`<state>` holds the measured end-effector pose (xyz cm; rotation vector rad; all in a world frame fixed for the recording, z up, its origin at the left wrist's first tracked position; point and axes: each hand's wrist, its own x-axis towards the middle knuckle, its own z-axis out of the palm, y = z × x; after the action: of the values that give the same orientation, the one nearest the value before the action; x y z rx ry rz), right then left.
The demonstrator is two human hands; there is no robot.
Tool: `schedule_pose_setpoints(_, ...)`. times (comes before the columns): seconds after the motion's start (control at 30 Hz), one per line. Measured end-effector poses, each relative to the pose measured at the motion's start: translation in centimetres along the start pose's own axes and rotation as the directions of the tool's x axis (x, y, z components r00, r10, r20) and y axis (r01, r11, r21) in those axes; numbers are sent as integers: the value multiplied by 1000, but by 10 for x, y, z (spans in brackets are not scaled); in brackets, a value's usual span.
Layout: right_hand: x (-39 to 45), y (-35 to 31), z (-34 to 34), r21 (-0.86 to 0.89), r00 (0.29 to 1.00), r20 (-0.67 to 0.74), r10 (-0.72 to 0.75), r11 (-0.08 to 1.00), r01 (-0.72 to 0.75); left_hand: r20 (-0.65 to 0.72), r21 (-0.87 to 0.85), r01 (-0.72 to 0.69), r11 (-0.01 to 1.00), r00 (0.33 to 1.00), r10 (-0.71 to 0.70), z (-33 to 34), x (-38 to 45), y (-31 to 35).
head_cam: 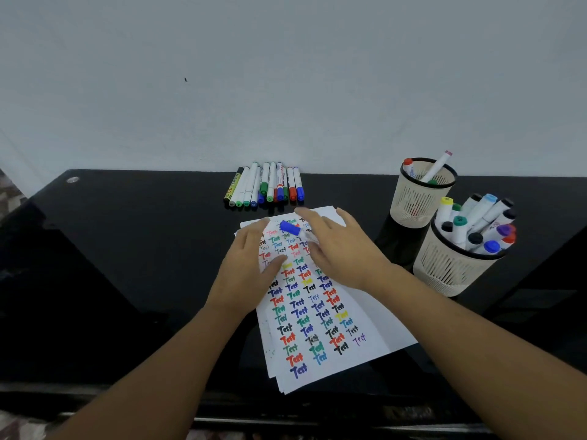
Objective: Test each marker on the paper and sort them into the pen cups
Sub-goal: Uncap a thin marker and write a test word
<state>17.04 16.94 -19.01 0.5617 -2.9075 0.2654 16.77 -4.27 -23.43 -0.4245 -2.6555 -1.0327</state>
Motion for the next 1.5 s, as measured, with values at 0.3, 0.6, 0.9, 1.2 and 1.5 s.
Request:
schedule_pose_setpoints(0.3, -4, 1, -2, 352, 989, 89, 121, 925, -145, 133, 250, -25, 968, 991, -9, 6, 6, -9)
schedule_pose_setpoints(0.6, -6, -1, 1, 538, 984, 61, 167, 825, -173, 160, 249, -45, 968, 987, 4, 5, 5, -7)
schedule_pose_setpoints(0.9, -6, -1, -8, 803, 944, 116, 310, 529, -272, 392, 373, -62, 926, 915, -97, 4, 13, -4)
schedule_pose_setpoints(1.2, -6, -9, -32, 536, 923, -99, 371, 802, -264, 400, 374, -43, 926, 909, -119, 2, 12, 1)
schedule_pose_setpoints(1.5, 6, 9, -89, 330, 912, -266, 313, 918, -219, 411, 367, -43, 929, 904, -120, 0, 14, -1)
